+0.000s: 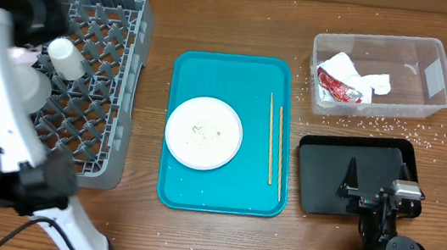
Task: Sort waste into correct bins and load items into the dishwasher
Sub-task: 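Adjust the white bowl in the rack and lift the left gripper away, then move the right gripper from rest to the white rice plate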
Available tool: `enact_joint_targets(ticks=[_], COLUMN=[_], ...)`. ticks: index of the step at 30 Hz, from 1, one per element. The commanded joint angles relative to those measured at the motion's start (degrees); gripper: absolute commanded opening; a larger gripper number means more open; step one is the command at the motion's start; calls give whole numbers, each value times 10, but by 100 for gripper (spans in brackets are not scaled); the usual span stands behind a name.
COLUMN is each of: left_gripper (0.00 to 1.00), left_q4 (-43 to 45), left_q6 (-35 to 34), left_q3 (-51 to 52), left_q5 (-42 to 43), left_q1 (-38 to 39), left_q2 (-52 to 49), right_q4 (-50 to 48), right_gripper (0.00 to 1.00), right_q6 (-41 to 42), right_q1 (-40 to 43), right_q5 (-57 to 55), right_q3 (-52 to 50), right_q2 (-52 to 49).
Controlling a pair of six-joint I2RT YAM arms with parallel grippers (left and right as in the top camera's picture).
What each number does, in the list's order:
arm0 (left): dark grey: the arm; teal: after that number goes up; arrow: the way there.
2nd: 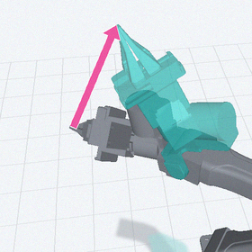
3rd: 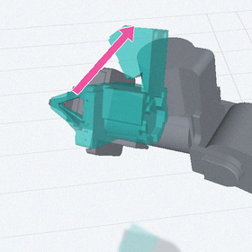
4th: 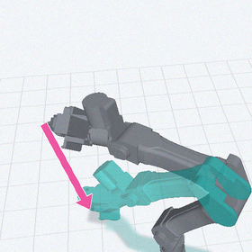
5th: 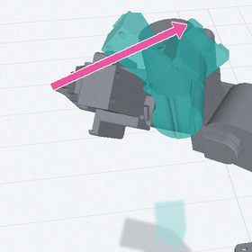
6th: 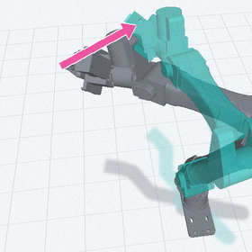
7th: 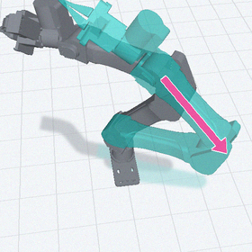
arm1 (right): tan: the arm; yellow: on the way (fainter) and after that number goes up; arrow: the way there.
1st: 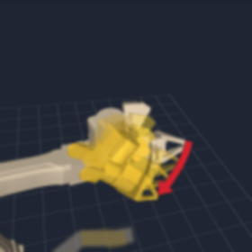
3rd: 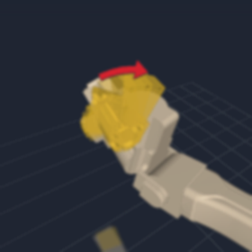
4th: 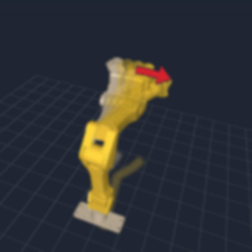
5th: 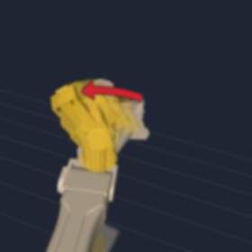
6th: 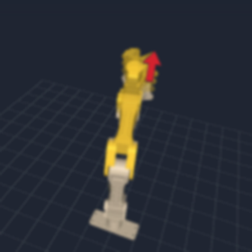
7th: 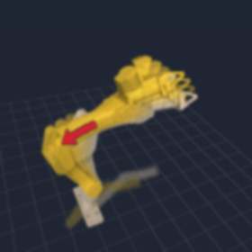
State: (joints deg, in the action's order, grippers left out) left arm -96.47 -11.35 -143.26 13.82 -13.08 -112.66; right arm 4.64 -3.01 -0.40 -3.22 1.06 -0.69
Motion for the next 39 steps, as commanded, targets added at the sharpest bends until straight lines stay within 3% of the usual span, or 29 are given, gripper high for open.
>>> enact_joint_targets(ticks=[1, 6, 12, 17, 20, 26, 31, 39], left_gripper=[87, 99, 100, 100, 100, 100, 100, 100], left_q4=[-3, -2, 11, 1, -4, -3, -3, -3], left_q6=[26, 26, 19, -51, -83, -100, -67, -27], left_q3=[6, 56, 98, 97, 95, 95, 95, 98], left_q5=[13, 6, 4, -118, -182, -166, -101, -115], left_q1=[101, 253, 372, 403, 382, 269, 162, 46], left_q2=[1, -24, -78, -109, -92, -15, 45, 70], right_q4=[-3, -3, -3, -3, -3, -3, -3, -6], right_gripper=[100, 100, 100, 100, 100, 100, 100, 100], right_q6=[-1, -1, 0, 0, 0, 0, 0, 0], right_q1=[2, 2, 2, 2, 2, 2, 2, 2], right_q5=[-3, -3, -3, -3, -3, -3, -3, 7], right_q3=[-6, -6, -6, -6, -6, -6, -6, -6], right_q2=[5, 5, 5, 5, 5, 5, 5, 5])
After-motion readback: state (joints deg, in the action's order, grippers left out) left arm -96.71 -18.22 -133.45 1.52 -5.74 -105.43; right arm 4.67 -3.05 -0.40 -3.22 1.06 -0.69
